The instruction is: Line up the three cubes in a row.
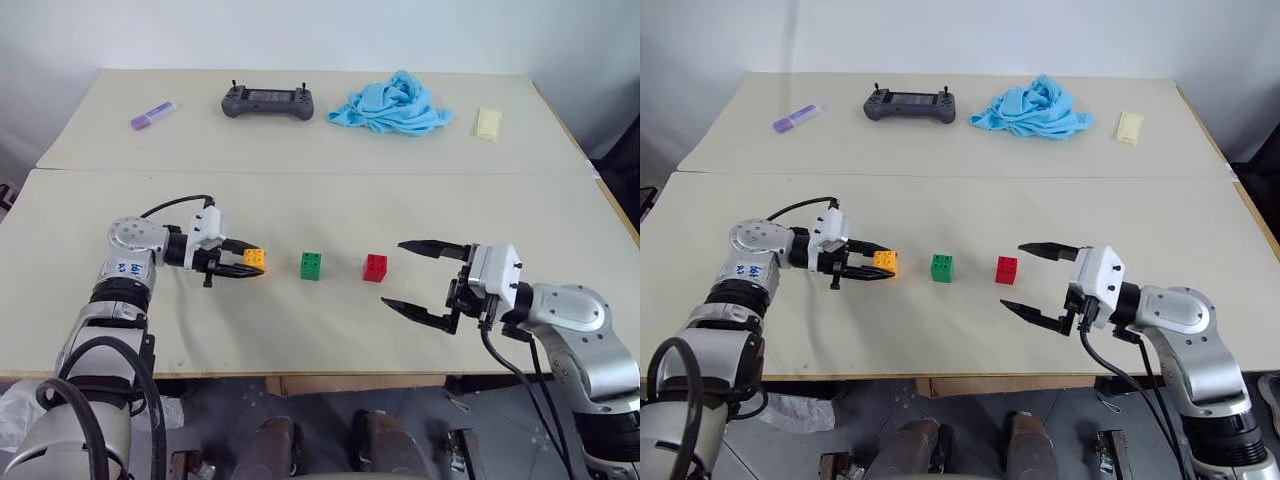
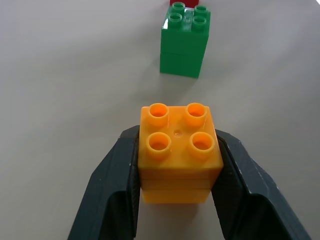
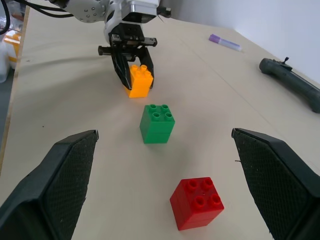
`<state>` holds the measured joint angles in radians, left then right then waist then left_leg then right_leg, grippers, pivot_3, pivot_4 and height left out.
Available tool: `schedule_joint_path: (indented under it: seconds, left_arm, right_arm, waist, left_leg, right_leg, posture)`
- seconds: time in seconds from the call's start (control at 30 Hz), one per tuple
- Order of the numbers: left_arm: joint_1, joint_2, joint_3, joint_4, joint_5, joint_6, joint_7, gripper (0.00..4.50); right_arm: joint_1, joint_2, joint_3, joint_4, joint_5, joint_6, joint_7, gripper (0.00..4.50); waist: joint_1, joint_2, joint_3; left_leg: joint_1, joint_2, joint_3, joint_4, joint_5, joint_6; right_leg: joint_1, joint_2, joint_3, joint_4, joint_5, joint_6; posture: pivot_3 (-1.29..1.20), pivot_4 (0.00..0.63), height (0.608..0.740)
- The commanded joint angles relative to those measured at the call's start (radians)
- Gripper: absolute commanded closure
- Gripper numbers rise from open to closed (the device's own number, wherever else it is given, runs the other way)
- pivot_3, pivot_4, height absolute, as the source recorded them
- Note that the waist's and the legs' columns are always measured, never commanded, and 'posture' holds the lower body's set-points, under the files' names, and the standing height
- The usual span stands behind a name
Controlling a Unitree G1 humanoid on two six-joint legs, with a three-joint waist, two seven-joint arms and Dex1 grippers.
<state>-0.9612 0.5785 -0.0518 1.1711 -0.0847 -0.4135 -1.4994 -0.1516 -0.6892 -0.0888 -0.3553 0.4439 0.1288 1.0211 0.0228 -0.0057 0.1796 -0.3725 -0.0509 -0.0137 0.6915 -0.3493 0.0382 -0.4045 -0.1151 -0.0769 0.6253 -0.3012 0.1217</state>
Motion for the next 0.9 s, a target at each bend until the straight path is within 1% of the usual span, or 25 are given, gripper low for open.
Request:
schedule_joint_path:
  seconds: [0.03,0.3,0.37,0.4,0.5,0.6,0.7,0.8,0.9]
  left_arm:
    - [-0.029,-0.004,-0.001,0.019,0.023,-0.044,-0.027,2.97]
    - [-0.043,-0.032,0.002,0.052,0.049,-0.027,0.004,2.97]
    - [-0.046,-0.031,-0.001,0.056,0.057,-0.013,0.002,2.23]
    - [-0.047,-0.031,-0.001,0.056,0.059,-0.009,0.001,2.03]
    - [-0.043,0.006,0.057,0.016,0.002,0.001,-0.021,1.18]
    - [-0.01,0.059,0.123,-0.065,-0.069,0.024,-0.047,0.29]
    - [0.065,0.138,0.161,-0.179,-0.117,0.087,-0.077,0.29]
    - [0.149,0.21,0.199,-0.292,-0.159,0.141,-0.045,0.29]
    - [0.226,0.256,0.226,-0.401,-0.197,0.189,-0.024,0.29]
  right_arm:
    - [0.016,-0.026,-0.03,-0.029,0.02,-0.007,0.016,0.0]
    - [0.027,-0.035,-0.036,-0.034,0.023,0.0,0.019,0.0]
    - [0.032,-0.038,-0.038,-0.038,0.025,0.002,0.021,0.0]
    - [0.033,-0.039,-0.038,-0.039,0.026,0.003,0.021,0.0]
    - [0.023,-0.042,-0.033,-0.032,0.048,0.01,0.036,0.0]
    - [-0.008,-0.046,-0.039,0.005,0.065,0.002,0.061,0.0]
    - [-0.031,-0.089,-0.047,0.08,0.062,-0.008,0.129,0.0]
    - [-0.082,-0.134,-0.062,0.183,0.046,-0.064,0.207,0.0]
    - [-0.135,-0.175,-0.068,0.255,0.054,-0.052,0.255,0.0]
  waist:
    - [0.003,0.0,0.0]
    - [0.003,0.0,0.0]
    - [0.003,0.0,0.0]
    - [0.003,0.0,0.0]
    - [0.002,-0.001,0.0]
    - [-0.004,-0.001,0.0]
    - [-0.011,-0.001,0.0]
    - [-0.018,-0.001,0.0]
    - [-0.022,0.0,0.001]
  left_leg:
    - [0.0,0.0,0.0,0.0,0.0,0.0]
    - [-0.001,0.0,-0.001,0.002,0.0,0.001]
    - [-0.001,0.0,0.0,0.002,0.0,0.001]
    - [-0.001,0.0,0.0,0.002,0.0,0.001]
    - [-0.001,0.0,-0.001,0.002,0.0,0.001]
    - [-0.002,0.0,-0.001,0.002,0.0,0.001]
    - [-0.002,0.001,-0.001,0.002,0.0,0.0]
    - [-0.002,0.001,-0.001,0.002,0.0,0.001]
    - [-0.002,0.001,-0.002,0.002,-0.001,0.001]
  right_leg:
    - [0.0,0.0,0.0,0.0,0.0,0.0]
    - [0.0,0.0,0.0,0.0,0.0,0.0]
    - [0.0,0.0,0.0,0.0,0.0,0.0]
    - [0.0,0.0,0.0,0.001,0.0,0.0]
    - [0.0,0.0,0.0,0.001,0.0,0.001]
    - [-0.001,0.0,0.0,0.001,0.0,0.001]
    - [-0.001,0.0,0.0,0.0,0.0,0.0]
    - [-0.001,-0.001,0.0,0.0,0.0,0.0]
    - [-0.001,-0.002,0.003,0.0,0.0,0.0]
  posture:
    - [0.0,0.15,0.74]
    - [0.0,0.15,0.74]
    - [0.0,0.15,0.74]
    - [0.0,0.15,0.74]
    - [0.0,0.15,0.74]
    - [0.0,0.15,0.74]
    - [0.0,0.15,0.74]
    - [0.0,0.15,0.74]
    - [0.0,0.15,0.74]
